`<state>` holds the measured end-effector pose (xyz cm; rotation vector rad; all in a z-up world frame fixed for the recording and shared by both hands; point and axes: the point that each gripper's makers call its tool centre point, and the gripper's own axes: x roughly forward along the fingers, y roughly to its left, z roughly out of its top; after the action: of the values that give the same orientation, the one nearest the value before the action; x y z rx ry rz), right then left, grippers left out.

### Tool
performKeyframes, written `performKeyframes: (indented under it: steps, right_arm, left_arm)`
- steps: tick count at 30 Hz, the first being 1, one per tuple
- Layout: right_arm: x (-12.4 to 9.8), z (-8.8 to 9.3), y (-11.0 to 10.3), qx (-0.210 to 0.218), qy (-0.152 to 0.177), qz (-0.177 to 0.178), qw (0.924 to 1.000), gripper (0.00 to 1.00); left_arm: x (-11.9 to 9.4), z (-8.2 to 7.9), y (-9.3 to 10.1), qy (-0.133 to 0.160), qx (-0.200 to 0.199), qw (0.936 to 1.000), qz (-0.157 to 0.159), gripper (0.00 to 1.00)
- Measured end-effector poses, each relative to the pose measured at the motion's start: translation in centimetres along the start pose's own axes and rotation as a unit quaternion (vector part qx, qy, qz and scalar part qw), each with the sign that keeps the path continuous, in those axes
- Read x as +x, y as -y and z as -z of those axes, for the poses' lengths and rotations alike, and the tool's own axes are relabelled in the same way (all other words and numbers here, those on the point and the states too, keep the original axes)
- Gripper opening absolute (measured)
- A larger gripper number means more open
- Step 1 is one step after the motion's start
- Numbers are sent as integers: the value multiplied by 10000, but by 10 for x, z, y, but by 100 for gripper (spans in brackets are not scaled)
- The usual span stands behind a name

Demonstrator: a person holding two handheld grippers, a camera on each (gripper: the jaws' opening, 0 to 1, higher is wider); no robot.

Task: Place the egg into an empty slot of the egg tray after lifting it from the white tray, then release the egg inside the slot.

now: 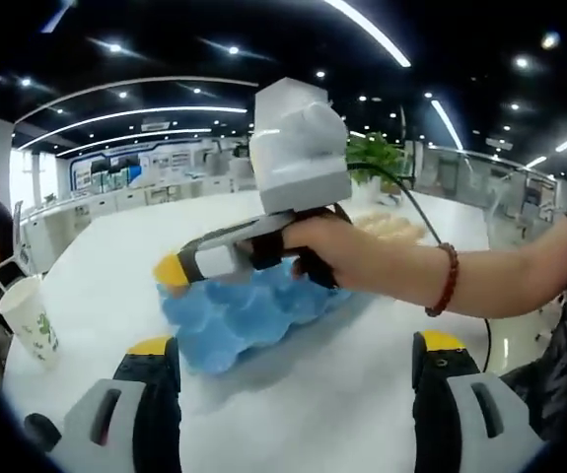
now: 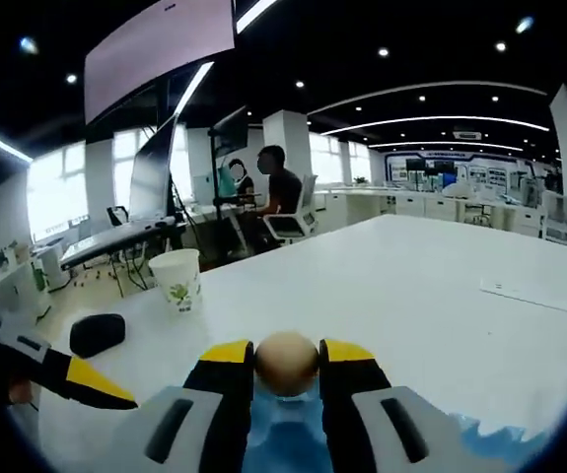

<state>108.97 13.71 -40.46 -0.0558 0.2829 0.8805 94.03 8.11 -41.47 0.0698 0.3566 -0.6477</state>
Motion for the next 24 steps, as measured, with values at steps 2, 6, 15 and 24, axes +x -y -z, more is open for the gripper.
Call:
performKeyframes:
  steps: [2, 6, 15, 24]
  right_arm:
    - [1, 3, 1, 19, -31, -15, 10000, 27]
    - [2, 6, 2, -17, -96, 4, 10000, 27]
    - [8, 11, 3, -234, -270, 56, 9993, 27]
    - [10, 10, 4, -5, -310, 36, 9995, 28]
  left_arm:
    - [0, 0, 0, 8, -17, 10000, -3, 100]
    - [0, 1, -1, -5, -43, 10000, -6, 100]
    - [2, -1, -1, 4, -50, 10000, 41, 100]
    - [-1, 2, -3, -30, -60, 10000, 53, 100]
